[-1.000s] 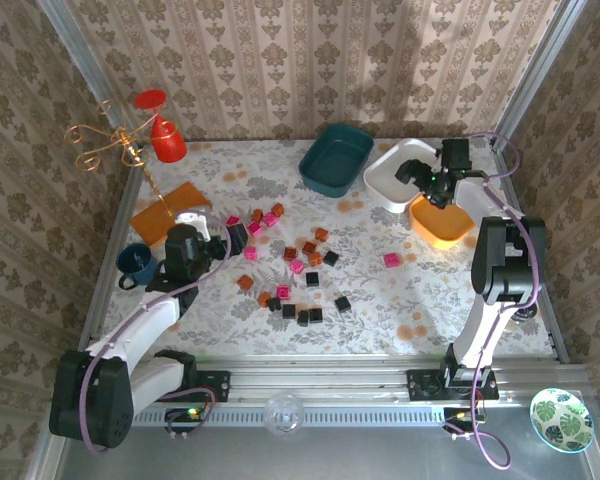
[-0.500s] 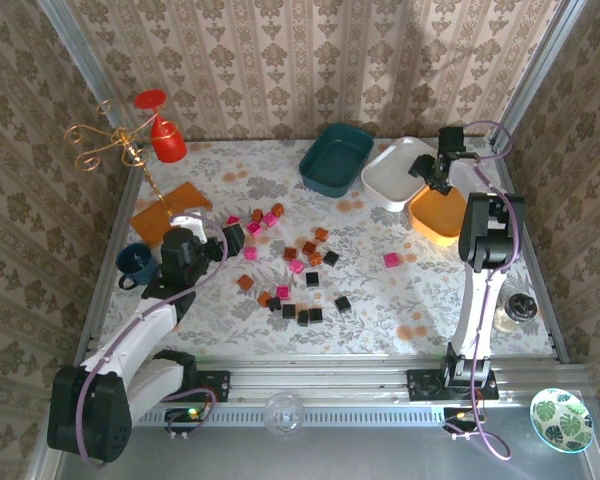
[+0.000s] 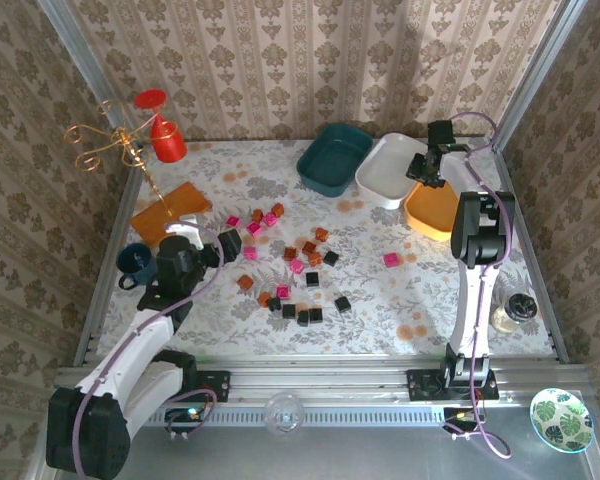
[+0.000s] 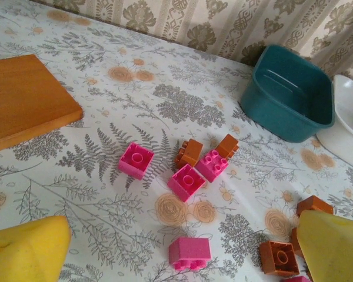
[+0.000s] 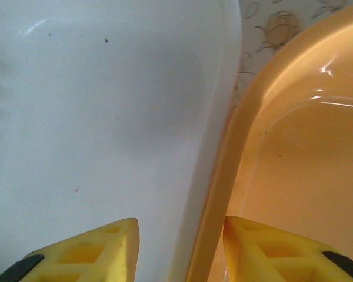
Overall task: Sort the legos into containers by color
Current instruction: Move the container to the top-center of the table.
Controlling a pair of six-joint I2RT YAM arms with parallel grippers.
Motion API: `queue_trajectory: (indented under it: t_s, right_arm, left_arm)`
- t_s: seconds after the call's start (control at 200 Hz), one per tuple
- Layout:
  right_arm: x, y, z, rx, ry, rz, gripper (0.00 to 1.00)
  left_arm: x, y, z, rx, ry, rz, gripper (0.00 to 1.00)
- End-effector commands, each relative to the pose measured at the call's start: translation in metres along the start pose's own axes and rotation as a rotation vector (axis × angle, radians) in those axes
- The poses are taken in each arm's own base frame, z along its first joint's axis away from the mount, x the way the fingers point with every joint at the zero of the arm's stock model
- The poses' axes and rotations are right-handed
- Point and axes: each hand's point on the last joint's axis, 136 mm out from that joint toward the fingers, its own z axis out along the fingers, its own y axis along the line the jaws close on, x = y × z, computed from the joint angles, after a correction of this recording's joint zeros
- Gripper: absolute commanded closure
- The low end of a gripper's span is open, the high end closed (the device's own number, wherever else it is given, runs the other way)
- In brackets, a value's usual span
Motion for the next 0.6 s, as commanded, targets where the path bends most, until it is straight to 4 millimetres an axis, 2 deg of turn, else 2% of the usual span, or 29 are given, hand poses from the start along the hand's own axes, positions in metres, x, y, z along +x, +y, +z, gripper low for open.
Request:
queue_trajectory:
  t_s: [0.0, 0.375, 0.595]
  right_arm:
    - [0.009, 0.023, 0.003, -0.015, 0.038, -0.112, 0.57]
    - [0.005, 0.083, 0.010, -0.110, 0.037, -0.280, 0.60]
    - [0.014, 0.123, 0.009, -0.215, 0.052, -0.426, 0.61]
  left_arm:
    - [0.009, 0.004, -0.004, -0.018, 0.018, 0.002, 0.00]
    - [0.023, 0.010, -0.009, -0.033, 0.053, 0.007, 0.00]
    - [0.023, 0.012, -0.011, -0.043, 0.049, 0.011, 0.00]
